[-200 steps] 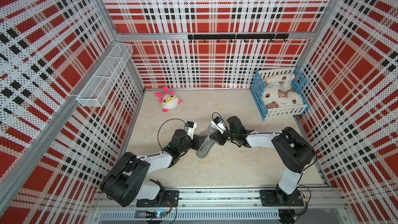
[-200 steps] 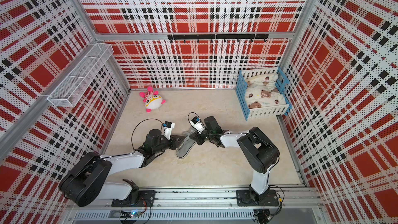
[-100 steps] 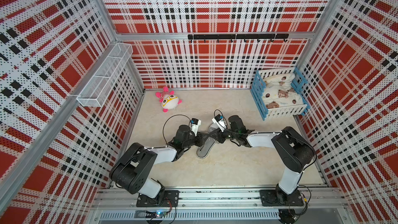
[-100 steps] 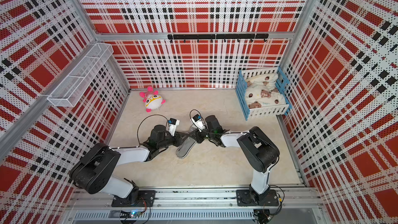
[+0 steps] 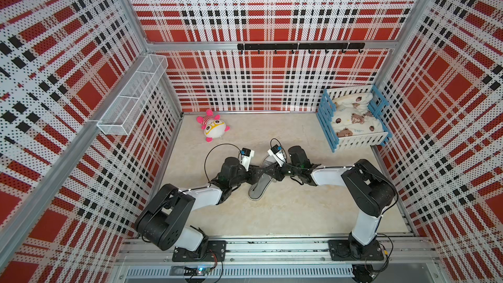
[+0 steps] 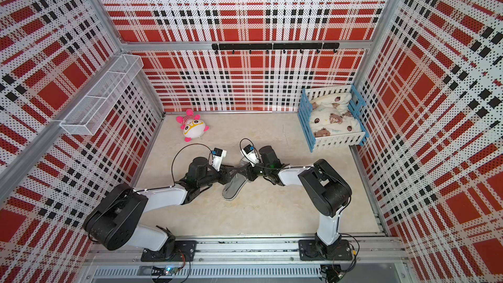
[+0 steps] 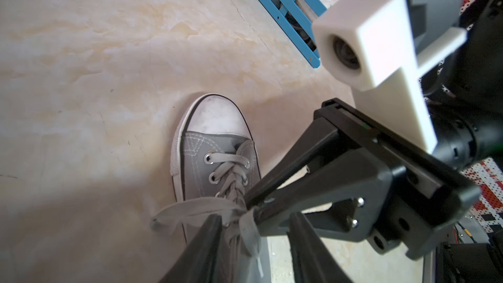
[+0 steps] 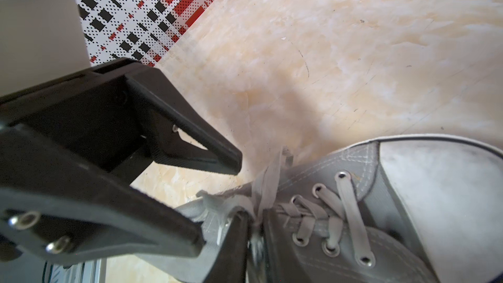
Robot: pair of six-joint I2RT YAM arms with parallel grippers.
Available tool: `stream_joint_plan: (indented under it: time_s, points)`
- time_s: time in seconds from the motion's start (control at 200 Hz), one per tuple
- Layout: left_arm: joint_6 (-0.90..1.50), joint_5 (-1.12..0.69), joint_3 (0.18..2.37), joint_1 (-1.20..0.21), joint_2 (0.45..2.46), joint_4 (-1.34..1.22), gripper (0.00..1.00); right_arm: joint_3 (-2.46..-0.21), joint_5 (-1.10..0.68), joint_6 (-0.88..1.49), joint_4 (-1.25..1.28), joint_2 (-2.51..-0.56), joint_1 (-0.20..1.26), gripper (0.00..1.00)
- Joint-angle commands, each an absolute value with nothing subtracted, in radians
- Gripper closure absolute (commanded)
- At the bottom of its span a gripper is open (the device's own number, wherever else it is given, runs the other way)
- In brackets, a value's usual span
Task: Tie the shoes
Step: Cross the shoelace with the shoelace.
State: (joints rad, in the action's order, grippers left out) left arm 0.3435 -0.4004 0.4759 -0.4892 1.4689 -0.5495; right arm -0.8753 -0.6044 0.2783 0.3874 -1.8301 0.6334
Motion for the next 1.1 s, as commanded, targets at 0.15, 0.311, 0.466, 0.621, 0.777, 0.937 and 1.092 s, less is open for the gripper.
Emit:
stream_joint_plan:
  time_s: [0.15,0.311,0.466,0.621,0.777,0.937,1.092]
  points:
    - [0.290,-0.391,0.491,-0.490,1.497,-0.516,0.63,-0.906,-0.628,0.304,0.405,-1.838,0.630,0.81]
    - [0.286,-0.371,0.505,-0.480,1.506,-0.493,0.73,-0.909,-0.631,0.305,0.406,-1.841,0.630,0.82]
    - [0.291,-0.376,0.515,-0.471,1.509,-0.492,0.81,-0.907,-0.628,0.294,0.398,-1.844,0.630,0.82]
    - [0.293,-0.397,0.523,-0.460,1.507,-0.492,0.87,-0.905,-0.617,0.279,0.382,-1.844,0.630,0.82]
    - [0.293,-0.406,0.525,-0.455,1.502,-0.492,0.88,-0.904,-0.618,0.276,0.379,-1.844,0.631,0.83]
    - [0.294,-0.416,0.528,-0.452,1.510,-0.492,0.95,-0.905,-0.618,0.276,0.381,-1.842,0.631,0.84]
    - [0.298,-0.425,0.531,-0.441,1.507,-0.492,1.00,-0.907,-0.611,0.271,0.371,-1.850,0.630,0.84]
